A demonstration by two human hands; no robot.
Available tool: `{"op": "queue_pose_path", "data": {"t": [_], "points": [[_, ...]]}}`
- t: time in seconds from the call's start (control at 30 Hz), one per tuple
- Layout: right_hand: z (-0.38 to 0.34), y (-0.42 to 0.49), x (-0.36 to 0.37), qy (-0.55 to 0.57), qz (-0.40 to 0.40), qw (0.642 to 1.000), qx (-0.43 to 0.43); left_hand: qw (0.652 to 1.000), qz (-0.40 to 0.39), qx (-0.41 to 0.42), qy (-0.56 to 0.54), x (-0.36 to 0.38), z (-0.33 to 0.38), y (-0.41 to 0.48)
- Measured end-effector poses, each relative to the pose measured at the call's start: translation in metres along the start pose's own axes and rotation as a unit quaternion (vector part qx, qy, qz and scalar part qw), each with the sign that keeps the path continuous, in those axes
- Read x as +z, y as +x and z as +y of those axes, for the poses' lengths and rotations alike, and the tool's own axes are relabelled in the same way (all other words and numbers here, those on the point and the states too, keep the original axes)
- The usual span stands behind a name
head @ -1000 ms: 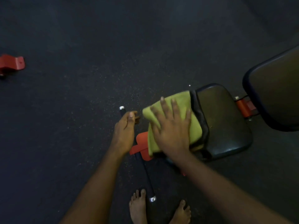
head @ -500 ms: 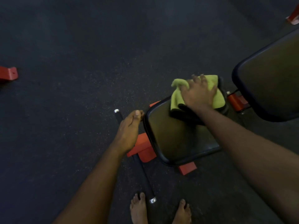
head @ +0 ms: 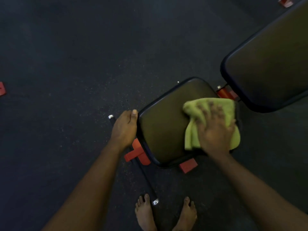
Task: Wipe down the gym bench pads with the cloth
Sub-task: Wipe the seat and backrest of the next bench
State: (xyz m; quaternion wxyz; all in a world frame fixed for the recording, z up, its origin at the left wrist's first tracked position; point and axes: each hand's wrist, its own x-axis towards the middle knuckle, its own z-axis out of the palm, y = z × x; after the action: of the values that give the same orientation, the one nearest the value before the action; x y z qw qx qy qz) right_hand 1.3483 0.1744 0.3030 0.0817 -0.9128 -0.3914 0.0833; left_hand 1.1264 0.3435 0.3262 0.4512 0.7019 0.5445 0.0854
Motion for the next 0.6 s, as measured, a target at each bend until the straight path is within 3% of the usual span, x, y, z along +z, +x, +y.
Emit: {"op": "queue_pose_path", "data": {"t": [0.07, 0.1, 0.2, 0.3, 0.43, 0.5, 0.6], "points": [[-0.015, 0.011, 0.002, 0.066, 0.025, 0.986, 0.149, 1.000, 0.000, 0.001, 0.010, 0.003, 0.000, 0.002], [-0.033, 0.002, 0.008, 0.065, 0.042, 0.982, 0.173, 1.000, -0.002, 0.003, 0.013, 0.005, -0.001, 0.004], [-0.095, -0.063, 0.026, 0.027, 0.035, 0.997, 0.066, 0.999, 0.013, 0.008, 0.031, 0.006, 0.001, 0.010], [-0.088, -0.090, 0.029, 0.025, 0.005, 1.000, 0.006, 0.998, 0.018, 0.012, 0.056, 0.011, 0.009, 0.023], [-0.015, -0.028, 0.020, 0.071, 0.050, 0.984, 0.153, 0.999, 0.019, -0.016, 0.034, 0.025, 0.023, 0.037], [0.018, 0.002, 0.011, 0.153, 0.047, 0.961, 0.225, 0.997, 0.005, -0.040, 0.062, 0.036, 0.028, 0.039], [0.029, 0.004, 0.007, 0.169, 0.068, 0.963, 0.197, 0.990, 0.029, -0.038, 0.134, 0.045, 0.026, 0.042]]}}
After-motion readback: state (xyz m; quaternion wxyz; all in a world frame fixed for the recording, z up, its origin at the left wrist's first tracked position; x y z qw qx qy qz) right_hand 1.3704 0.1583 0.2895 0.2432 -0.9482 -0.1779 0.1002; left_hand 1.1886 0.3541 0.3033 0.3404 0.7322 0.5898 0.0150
